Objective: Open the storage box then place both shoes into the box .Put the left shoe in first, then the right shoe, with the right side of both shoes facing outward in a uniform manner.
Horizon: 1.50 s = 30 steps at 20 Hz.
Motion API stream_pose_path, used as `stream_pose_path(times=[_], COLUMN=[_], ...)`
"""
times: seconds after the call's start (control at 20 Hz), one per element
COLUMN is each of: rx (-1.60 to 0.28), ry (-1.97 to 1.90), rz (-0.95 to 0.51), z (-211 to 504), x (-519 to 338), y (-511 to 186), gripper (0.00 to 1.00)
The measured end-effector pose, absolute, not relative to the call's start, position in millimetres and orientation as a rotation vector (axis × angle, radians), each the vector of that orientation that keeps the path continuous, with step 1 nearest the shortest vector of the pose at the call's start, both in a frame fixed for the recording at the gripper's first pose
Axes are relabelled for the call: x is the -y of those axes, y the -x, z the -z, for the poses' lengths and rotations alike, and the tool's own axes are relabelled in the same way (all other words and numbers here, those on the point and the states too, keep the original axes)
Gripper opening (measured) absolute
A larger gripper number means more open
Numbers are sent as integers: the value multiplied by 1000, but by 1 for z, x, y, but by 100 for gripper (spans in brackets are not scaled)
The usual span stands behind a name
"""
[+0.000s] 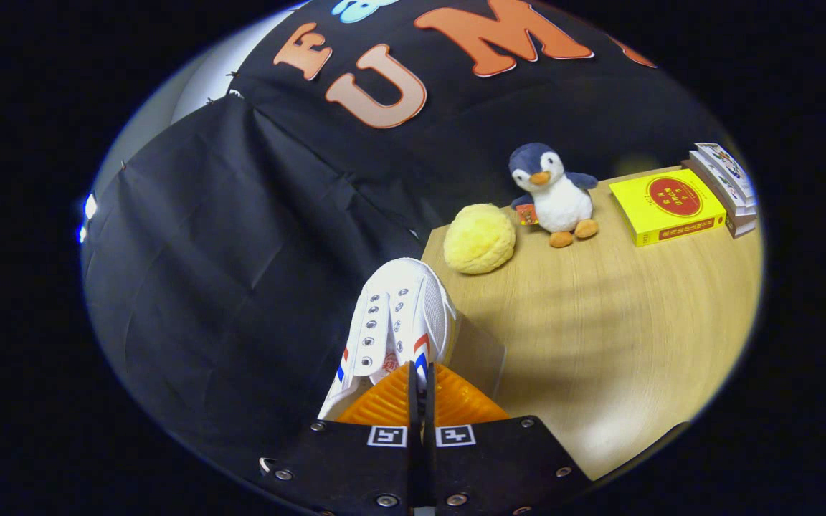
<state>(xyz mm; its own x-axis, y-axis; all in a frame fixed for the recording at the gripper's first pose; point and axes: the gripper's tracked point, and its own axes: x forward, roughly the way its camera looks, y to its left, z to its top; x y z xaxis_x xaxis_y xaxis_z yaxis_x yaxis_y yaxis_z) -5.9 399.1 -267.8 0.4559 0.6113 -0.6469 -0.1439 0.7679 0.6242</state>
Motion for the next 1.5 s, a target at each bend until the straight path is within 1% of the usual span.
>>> stream_pose_path(times=[0.3,0.5,0.55,0.6,0.65,0.75,0.8,0.9,1.05,1.1,1.15,1.2,1.25,1.3,1.35,1.4,1.45,1.5], rx=[-1115,-1180,-1189,-1193,-1195,-1183,-1168,-1142,-1059,-1021,-980,-937,-891,-847,-798,-753,-708,-667], ry=[-440,-363,-354,-352,-364,-437,-455,-480,-507,-500,-485,-470,-452,-432,-408,-386,-369,-351], rz=[-436,-318,-296,-294,-312,-380,-395,-409,-415,-410,-402,-391,-375,-355,-332,-308,-286,-260], z=[305,325,326,329,329,322,317,305,277,267,259,249,239,229,220,210,201,191], x=[-451,-455,-457,-460,-464,-477,-475,-466,-436,-422,-405,-387,-369,-348,-325,-300,-278,-259], y=[27,41,42,41,41,37,33,27,14,7,1,-6,-12,-20,-26,-30,-35,-40], gripper=[0,1,3,3,6,16,13,18,33,36,43,47,55,58,64,67,74,77])
